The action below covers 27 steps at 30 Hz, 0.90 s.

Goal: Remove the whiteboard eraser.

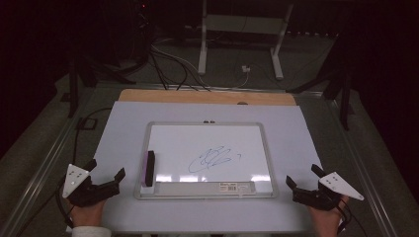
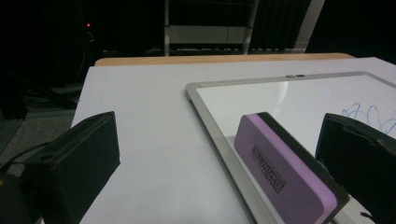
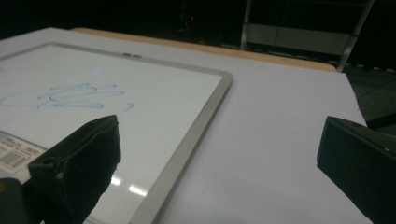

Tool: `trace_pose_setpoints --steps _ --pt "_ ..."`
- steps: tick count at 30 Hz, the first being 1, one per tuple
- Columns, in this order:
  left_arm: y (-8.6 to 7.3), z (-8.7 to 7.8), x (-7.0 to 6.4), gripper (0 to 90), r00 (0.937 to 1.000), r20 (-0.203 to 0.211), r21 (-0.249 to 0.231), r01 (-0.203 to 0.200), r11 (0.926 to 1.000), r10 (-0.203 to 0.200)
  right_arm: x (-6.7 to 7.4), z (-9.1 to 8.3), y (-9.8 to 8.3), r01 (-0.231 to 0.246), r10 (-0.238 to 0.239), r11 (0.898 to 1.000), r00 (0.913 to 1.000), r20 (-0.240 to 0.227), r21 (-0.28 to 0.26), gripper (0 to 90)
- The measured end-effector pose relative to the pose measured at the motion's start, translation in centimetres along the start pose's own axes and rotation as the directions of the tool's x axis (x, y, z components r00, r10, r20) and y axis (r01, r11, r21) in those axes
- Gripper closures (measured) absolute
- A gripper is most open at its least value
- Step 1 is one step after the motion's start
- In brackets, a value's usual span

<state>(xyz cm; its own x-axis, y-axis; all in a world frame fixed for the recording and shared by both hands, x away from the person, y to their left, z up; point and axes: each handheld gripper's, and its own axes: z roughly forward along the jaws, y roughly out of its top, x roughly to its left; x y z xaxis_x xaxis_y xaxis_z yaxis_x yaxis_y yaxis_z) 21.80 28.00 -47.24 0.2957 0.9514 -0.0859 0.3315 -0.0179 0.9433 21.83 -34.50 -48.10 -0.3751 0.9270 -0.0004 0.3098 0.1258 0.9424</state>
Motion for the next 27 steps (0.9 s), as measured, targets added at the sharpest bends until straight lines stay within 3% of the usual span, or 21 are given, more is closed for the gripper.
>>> trace_pose_setpoints --steps 9,27 --pt "1.0 1.0 -0.8 0.7 0.9989 0.044 0.036 -0.019 0.9992 0.017 -0.3 0.0 -0.1 -0.011 0.011 1.0 0.9999 0.01 0.005 0.0" --pt "1.4 3.8 -2.1 1.3 0.9963 0.08 0.111 -0.04 0.993 0.031 -0.1 0.0 -0.1 0.013 -0.013 1.0 0.9998 0.012 0.008 0.0"
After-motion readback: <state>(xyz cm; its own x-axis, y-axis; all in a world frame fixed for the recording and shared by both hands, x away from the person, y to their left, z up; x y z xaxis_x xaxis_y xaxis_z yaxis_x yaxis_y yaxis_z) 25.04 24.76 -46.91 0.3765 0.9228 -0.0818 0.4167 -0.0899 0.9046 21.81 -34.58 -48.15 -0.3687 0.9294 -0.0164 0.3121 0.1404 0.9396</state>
